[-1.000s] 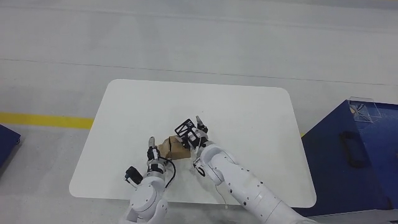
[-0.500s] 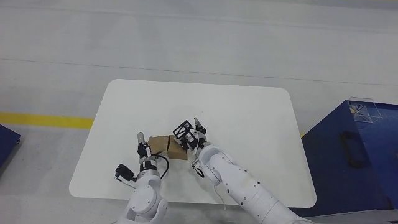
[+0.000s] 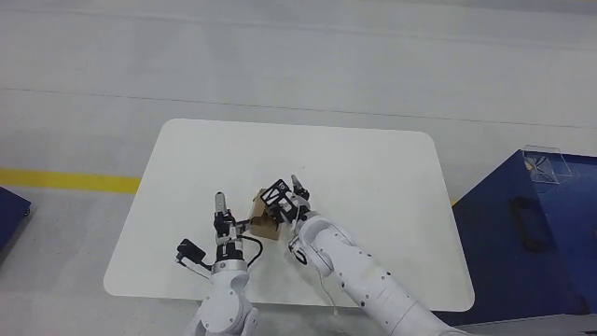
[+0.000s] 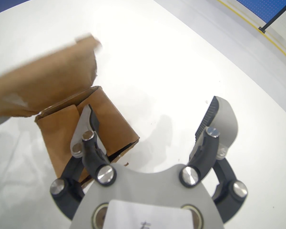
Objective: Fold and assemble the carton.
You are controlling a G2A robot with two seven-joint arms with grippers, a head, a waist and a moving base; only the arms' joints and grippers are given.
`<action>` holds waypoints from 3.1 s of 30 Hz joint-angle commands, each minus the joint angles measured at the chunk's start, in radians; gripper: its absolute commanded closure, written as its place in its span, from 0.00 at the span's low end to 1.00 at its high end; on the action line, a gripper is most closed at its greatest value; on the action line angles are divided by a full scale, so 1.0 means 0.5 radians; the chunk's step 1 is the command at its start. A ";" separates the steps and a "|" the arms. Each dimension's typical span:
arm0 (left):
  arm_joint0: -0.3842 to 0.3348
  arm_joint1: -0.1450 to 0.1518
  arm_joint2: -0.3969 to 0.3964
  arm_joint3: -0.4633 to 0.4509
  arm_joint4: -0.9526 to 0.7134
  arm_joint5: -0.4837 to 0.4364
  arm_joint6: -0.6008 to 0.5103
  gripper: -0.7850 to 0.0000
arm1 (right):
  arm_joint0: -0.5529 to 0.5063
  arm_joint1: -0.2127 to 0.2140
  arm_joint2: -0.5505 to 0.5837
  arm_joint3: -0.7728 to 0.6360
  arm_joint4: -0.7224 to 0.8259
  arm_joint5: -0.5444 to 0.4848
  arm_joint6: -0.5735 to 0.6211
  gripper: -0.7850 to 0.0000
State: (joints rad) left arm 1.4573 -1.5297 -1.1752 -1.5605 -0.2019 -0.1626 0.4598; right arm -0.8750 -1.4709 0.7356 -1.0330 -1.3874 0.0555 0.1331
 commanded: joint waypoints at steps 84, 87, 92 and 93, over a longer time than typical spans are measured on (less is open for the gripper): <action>0.105 0.125 -0.180 -0.237 0.336 0.866 -1.231 0.00 | -0.060 0.002 0.346 0.015 -0.366 0.200 -0.125 0.00; 0.097 0.147 -0.192 -0.251 0.518 0.897 -1.282 0.20 | -0.118 0.016 0.384 -0.099 -0.390 0.190 -0.119 0.00; 0.052 0.162 -0.224 -0.227 0.544 1.021 -1.384 0.46 | -0.209 0.031 0.416 -0.266 -0.444 0.157 -0.085 0.00; 0.047 0.163 -0.227 -0.221 0.533 1.026 -1.395 0.45 | -0.223 0.032 0.419 -0.287 -0.452 0.148 -0.077 0.00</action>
State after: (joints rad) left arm 1.4823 -1.4484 -1.2875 -1.6738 0.0744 0.3499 -0.2331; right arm -0.9806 -1.4554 0.9438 -1.1673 -1.6099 0.1322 0.0911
